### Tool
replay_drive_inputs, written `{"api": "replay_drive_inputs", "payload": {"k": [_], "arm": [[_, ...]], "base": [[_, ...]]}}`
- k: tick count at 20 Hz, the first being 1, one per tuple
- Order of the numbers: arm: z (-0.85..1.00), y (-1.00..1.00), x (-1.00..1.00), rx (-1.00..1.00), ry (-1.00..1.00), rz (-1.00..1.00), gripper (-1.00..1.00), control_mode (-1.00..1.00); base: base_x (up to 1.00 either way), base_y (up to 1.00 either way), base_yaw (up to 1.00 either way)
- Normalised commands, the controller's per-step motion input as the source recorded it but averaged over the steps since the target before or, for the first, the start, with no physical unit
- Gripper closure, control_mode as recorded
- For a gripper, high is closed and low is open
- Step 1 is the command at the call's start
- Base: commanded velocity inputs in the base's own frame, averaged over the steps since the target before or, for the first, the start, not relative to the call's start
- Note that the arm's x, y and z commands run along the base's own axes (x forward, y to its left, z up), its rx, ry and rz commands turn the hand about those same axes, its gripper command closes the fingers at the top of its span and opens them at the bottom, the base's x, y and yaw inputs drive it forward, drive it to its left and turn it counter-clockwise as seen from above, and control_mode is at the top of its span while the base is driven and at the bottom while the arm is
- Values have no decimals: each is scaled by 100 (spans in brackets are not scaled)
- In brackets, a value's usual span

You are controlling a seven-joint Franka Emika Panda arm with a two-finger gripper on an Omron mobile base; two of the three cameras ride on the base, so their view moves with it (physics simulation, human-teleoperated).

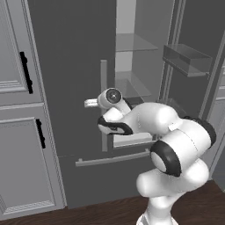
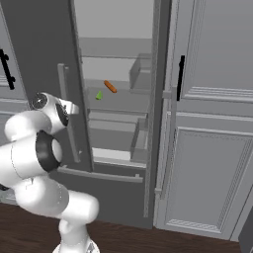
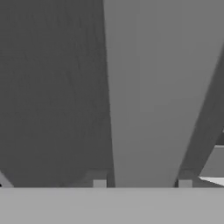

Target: Grab a lemon wedge from the fridge and one ice cube from the ice bowl, and put them in the glass of lemonade.

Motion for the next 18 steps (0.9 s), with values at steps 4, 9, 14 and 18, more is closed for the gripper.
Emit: {"api": "replay_drive_inputs", "payload": {"k": [4, 9, 14, 18], "arm": [[50, 68, -77, 0, 12, 4, 100, -100], [25, 73, -75, 0, 12, 5, 100, -100], [13, 72, -80, 0, 9, 6, 100, -100], [34, 49, -79, 0, 13, 7, 100, -100]], "base": [[0, 0, 0], [0, 0, 0], [0, 0, 0], [0, 0, 0]]}}
